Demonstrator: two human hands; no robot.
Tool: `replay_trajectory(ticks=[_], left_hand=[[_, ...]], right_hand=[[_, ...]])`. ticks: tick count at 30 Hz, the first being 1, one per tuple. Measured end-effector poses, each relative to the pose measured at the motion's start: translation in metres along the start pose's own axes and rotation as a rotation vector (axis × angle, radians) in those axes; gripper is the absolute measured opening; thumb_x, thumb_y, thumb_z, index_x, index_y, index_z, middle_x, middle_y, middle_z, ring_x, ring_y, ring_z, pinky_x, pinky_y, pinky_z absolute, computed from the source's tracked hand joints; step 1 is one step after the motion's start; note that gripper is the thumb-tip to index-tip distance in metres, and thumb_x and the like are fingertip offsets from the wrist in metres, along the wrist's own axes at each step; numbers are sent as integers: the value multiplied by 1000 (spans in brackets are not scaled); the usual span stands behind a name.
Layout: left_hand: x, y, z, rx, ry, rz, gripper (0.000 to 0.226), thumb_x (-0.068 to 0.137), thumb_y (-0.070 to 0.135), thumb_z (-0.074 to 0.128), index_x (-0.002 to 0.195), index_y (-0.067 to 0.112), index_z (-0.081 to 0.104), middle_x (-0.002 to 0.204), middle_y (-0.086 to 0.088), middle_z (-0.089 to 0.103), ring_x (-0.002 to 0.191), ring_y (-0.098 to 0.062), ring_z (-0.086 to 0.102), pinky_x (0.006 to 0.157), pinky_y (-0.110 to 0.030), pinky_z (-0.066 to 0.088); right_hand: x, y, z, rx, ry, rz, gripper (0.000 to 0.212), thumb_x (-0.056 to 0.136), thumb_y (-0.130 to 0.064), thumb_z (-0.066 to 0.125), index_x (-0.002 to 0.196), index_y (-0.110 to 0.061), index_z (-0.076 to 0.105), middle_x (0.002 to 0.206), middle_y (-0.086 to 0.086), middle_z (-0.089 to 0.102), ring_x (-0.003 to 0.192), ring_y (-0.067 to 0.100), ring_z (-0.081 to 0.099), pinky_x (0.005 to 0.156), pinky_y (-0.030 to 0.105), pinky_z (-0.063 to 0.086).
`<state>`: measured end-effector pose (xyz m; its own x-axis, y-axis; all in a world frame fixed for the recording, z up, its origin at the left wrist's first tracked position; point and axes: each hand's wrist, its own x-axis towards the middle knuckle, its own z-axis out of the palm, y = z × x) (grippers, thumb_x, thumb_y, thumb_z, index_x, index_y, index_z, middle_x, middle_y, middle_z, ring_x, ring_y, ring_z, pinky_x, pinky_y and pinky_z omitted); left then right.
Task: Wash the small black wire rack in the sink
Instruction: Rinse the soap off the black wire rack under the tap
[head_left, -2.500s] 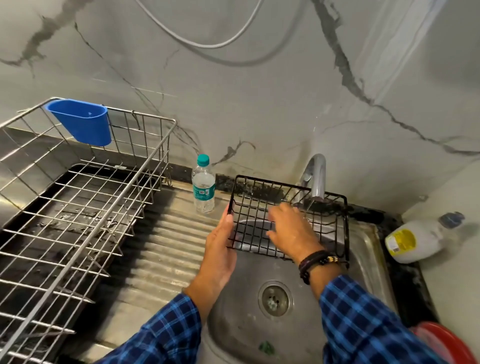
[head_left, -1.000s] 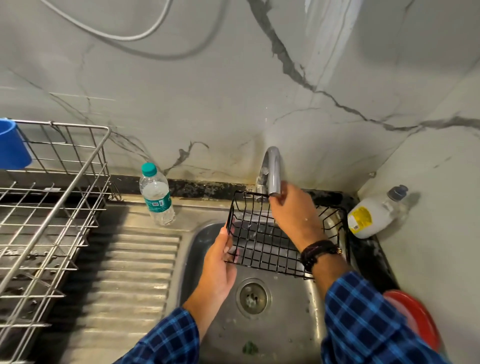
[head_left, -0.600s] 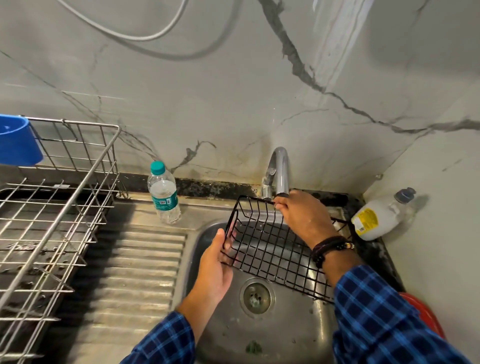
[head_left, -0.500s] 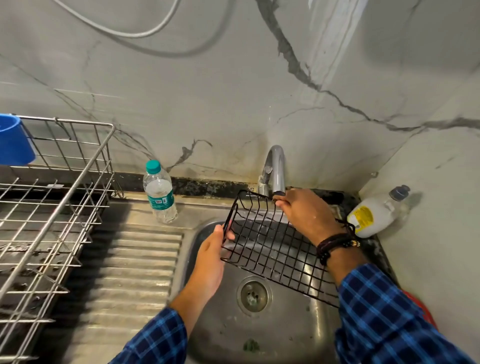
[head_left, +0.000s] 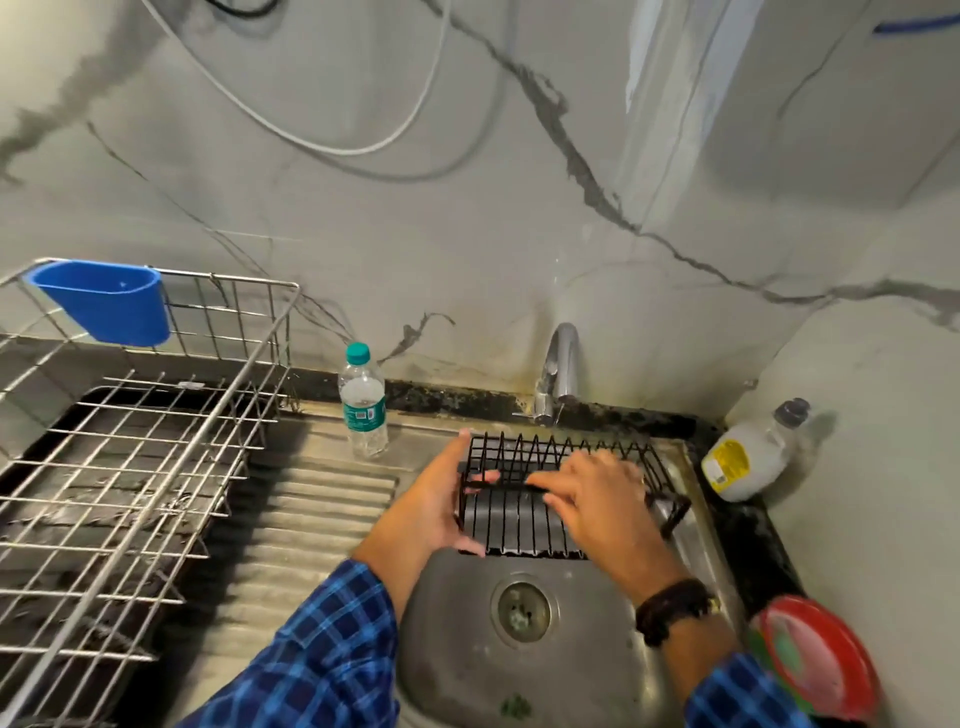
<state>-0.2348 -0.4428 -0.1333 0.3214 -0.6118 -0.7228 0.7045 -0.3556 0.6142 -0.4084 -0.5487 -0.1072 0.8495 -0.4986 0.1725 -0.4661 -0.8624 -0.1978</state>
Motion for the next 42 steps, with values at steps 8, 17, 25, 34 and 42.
replay_trajectory(ticks=[8,17,25,34,42], left_hand=[[-13,-17,16,-20,-14,475,71,78,60,74,123,5,68,117,-17,74,113,-29,70,102,-43,51],[-38,-26,3,249,8,790,56,97,66,37,149,49,39,163,3,31,151,-12,27,118,-29,23],[-21,-31,-6,400,335,591,44,108,46,29,104,24,66,112,0,71,118,-22,60,104,-32,38],[-6,-15,-12,380,207,198,61,92,73,46,132,27,52,117,-1,72,109,-21,60,91,-48,52],[33,-16,22,117,291,234,62,102,64,28,133,18,55,105,-7,71,111,-29,63,87,-50,55]], right_hand=[[-55,-15,5,114,292,40,29,89,-41,69,119,-39,68,96,-15,61,97,11,53,91,30,38],[-58,68,-6,1682,20,1030,67,70,-82,64,122,-39,62,112,-1,62,91,27,60,90,62,50],[-41,56,-15,1615,70,814,18,90,-32,69,106,-32,60,114,-7,60,114,16,51,98,56,43],[-43,54,25,1588,194,719,40,86,-56,68,122,-41,63,136,-17,59,135,9,44,117,55,23],[-20,69,40,1352,488,821,41,101,-40,52,139,-26,51,137,-13,51,128,7,45,110,33,31]])
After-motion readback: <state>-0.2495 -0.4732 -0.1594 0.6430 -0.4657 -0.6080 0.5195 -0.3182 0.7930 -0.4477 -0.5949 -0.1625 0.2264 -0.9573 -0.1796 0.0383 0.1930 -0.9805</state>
